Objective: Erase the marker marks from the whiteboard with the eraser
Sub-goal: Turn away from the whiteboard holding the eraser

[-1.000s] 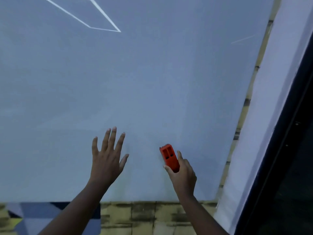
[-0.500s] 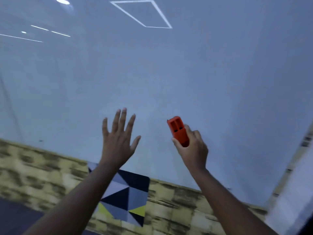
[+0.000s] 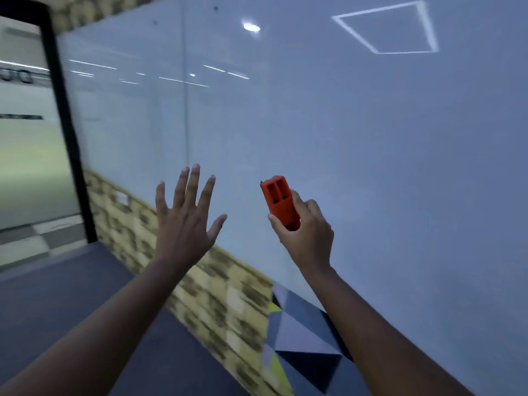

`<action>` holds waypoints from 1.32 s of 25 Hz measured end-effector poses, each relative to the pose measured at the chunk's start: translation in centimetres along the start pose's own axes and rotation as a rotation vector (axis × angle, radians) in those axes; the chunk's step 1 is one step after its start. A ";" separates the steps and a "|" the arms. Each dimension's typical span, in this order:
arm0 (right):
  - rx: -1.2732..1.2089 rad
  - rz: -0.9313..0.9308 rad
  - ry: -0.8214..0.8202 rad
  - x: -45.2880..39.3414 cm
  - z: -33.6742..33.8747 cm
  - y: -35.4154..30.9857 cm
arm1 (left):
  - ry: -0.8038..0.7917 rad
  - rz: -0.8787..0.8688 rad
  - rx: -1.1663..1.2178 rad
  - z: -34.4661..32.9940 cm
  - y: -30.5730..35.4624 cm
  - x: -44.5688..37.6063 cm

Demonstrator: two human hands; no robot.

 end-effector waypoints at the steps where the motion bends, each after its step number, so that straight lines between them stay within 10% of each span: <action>1: -0.030 0.024 -0.016 -1.1 -2.5 -2.5 | -0.007 0.022 -0.023 -0.4 -3.3 0.3; 19: -0.511 0.528 -0.346 -10.0 -41.9 -47.4 | -0.172 0.617 -0.614 -1.0 -52.6 13.7; 33: -0.739 0.853 -0.726 -8.4 -60.0 -75.0 | -0.257 1.081 -0.783 -1.6 -73.2 22.3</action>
Point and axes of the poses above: each hand's wrist, its own x-axis away from the middle knuckle, its own z-axis out of the back of the hand, y = z × x, the point moved 10 cm from there along -x, towards the middle knuckle, and after that the axes turned 14 degrees about -y, right-handed, at the moved point
